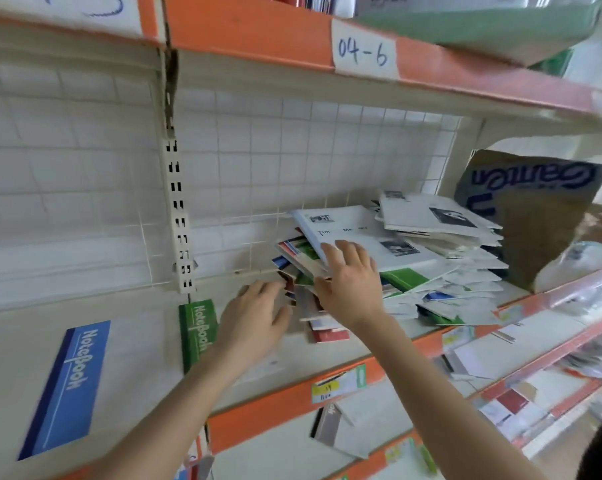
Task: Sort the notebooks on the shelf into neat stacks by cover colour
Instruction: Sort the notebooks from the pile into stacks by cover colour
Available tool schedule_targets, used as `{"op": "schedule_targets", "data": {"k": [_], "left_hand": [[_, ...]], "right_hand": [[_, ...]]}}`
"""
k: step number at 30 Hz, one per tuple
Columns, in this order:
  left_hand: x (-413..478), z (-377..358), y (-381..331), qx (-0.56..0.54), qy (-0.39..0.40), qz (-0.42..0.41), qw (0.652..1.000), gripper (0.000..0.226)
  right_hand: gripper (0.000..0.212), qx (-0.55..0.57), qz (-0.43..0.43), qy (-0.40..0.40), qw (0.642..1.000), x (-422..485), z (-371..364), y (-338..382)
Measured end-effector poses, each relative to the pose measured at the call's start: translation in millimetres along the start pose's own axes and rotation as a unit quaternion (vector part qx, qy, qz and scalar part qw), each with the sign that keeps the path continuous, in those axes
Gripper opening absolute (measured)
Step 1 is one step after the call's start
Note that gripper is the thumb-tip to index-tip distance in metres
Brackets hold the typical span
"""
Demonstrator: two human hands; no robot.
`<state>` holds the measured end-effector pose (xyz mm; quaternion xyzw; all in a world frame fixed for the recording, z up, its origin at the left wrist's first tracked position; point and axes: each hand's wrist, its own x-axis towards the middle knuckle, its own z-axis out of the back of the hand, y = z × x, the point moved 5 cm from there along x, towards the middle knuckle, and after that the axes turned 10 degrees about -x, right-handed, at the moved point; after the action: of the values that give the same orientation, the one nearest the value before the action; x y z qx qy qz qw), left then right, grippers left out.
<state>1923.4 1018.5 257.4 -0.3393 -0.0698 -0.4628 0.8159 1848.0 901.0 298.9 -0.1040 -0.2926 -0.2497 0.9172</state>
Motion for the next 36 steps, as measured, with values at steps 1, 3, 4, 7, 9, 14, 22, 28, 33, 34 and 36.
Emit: {"op": "schedule_targets", "data": {"k": [1,3,4,7,9,14,22,28,33,34,36], "left_hand": [[6,-3,-11,-0.024,-0.012,-0.007,1.0,0.041],[18,-11,-25,-0.078,-0.03,0.008,0.996,0.036],[23,-15,-30,-0.101,-0.032,0.022,0.994,0.033],[34,-24,-37,-0.15,-0.039,0.051,0.987,0.024],[41,-28,-37,-0.177,-0.033,0.083,0.98,0.024],[49,-41,-23,-0.365,-0.034,0.213,0.906,0.031],[43,-40,-29,-0.559,-0.045,0.357,0.747,0.031],[30,-37,-31,-0.651,-0.071,0.393,0.645,0.023],[9,-22,-11,-0.644,-0.179,0.368,0.646,0.032],[5,-17,-6,-0.633,-0.205,0.353,0.657,0.04],[-7,-6,0,-0.603,-0.244,0.34,0.679,0.042]], "right_hand": [[0.048,-0.032,-0.014,0.053,0.998,4,-5,-18],[0.054,-0.033,-0.031,0.149,0.988,5,-18,-44],[0.055,-0.037,-0.026,0.162,0.986,5,-22,-50],[0.054,-0.078,0.014,0.141,0.987,3,-25,-49],[0.053,-0.092,0.029,0.131,0.987,2,-27,-46],[0.036,-0.06,0.058,0.051,0.995,11,-17,-48],[0.032,0.043,0.085,-0.136,0.986,2,12,-47],[0.041,0.116,0.239,-0.159,0.951,-27,7,-19],[0.061,0.231,0.259,0.062,0.936,-26,-2,-13],[0.056,0.226,0.243,0.054,0.942,-22,-3,-15],[0.037,0.228,0.211,0.058,0.949,-14,-9,-16]]}}
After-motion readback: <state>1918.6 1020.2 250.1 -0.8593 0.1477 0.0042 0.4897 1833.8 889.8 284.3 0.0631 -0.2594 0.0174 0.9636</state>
